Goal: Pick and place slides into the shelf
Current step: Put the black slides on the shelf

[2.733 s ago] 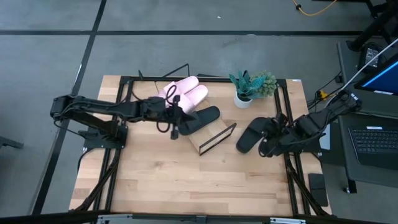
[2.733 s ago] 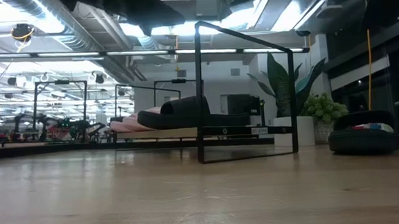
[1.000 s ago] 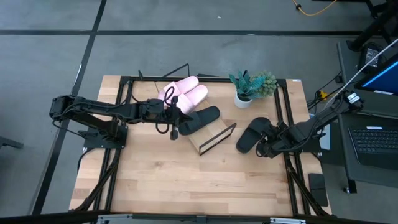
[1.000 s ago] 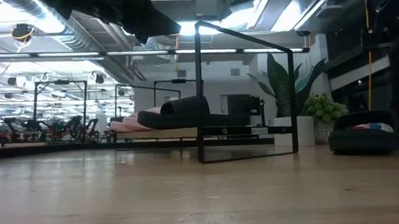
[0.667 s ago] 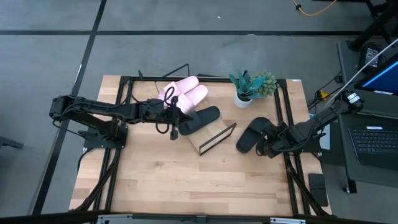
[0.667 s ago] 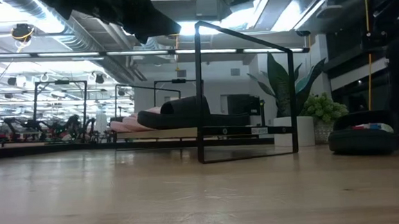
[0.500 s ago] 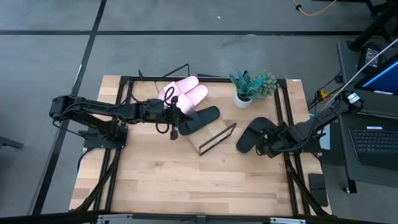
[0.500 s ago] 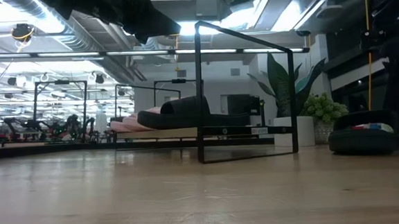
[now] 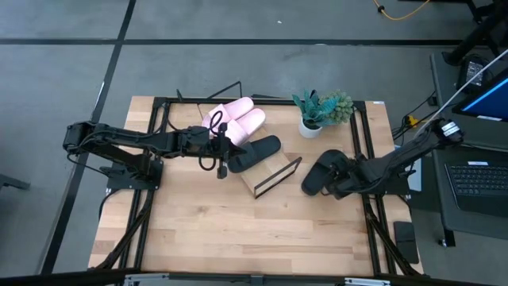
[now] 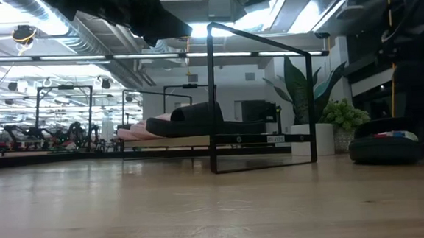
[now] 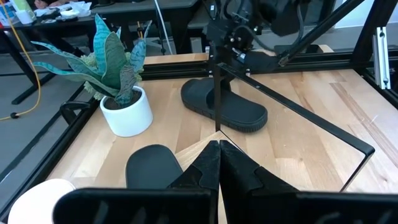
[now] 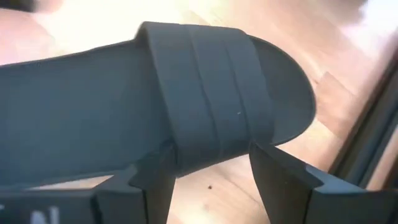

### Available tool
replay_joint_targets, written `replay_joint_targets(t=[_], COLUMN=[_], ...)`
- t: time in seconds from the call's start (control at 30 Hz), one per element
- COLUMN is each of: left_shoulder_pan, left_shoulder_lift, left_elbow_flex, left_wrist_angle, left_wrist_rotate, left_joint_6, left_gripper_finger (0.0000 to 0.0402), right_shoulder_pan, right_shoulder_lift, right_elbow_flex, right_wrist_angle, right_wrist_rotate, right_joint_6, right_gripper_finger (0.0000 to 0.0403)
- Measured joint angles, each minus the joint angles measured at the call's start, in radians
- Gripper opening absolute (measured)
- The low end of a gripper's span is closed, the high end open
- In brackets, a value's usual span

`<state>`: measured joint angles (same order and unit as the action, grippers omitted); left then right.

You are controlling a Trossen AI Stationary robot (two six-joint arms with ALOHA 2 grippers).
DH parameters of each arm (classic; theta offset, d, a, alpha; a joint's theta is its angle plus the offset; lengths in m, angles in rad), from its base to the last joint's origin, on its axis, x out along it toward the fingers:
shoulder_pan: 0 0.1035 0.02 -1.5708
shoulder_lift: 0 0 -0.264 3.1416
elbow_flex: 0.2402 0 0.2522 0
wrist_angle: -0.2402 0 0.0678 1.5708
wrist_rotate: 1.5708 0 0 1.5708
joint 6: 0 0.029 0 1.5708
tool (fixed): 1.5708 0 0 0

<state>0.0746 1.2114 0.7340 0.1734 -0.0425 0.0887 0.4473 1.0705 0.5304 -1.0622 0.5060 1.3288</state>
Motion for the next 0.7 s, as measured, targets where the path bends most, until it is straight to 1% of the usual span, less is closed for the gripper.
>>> replay_joint_targets(t=[0.17,0.23,0.33,0.5,0.53,0.7], left_shoulder_pan=[0.000,0.000,0.000,0.000,0.000,0.000], left_shoulder_lift=[0.000,0.000,0.000,0.000,0.000,0.000], left_elbow_flex=[0.000,0.000,0.000,0.000,0.000,0.000], left_wrist_angle=[0.000,0.000,0.000,0.000,0.000,0.000], left_wrist_rotate=[0.000,0.000,0.000,0.000,0.000,0.000], left_joint_6=[0.000,0.000,0.000,0.001,0.001,0.001], left_gripper_finger=[0.0000,0.0000,0.0000,0.0000,0.0000,0.0000], right_shoulder_pan=[-0.024,-0.029,-0.033,-0.033,-0.033,-0.033], right_shoulder_lift=[0.049,0.057,0.058,0.058,0.058,0.058], right_elbow_flex=[0.000,0.000,0.000,0.002,0.002,0.002], right_wrist_angle=[0.001,0.001,0.000,-0.001,-0.004,-0.002], right_wrist_rotate=[0.000,-0.002,-0.006,-0.006,-0.006,-0.002], right_joint_6=[0.002,0.003,0.002,0.004,0.004,0.013], right_gripper_finger=[0.0199,0.0186,0.0144,0.0036,0.0021,0.0015])
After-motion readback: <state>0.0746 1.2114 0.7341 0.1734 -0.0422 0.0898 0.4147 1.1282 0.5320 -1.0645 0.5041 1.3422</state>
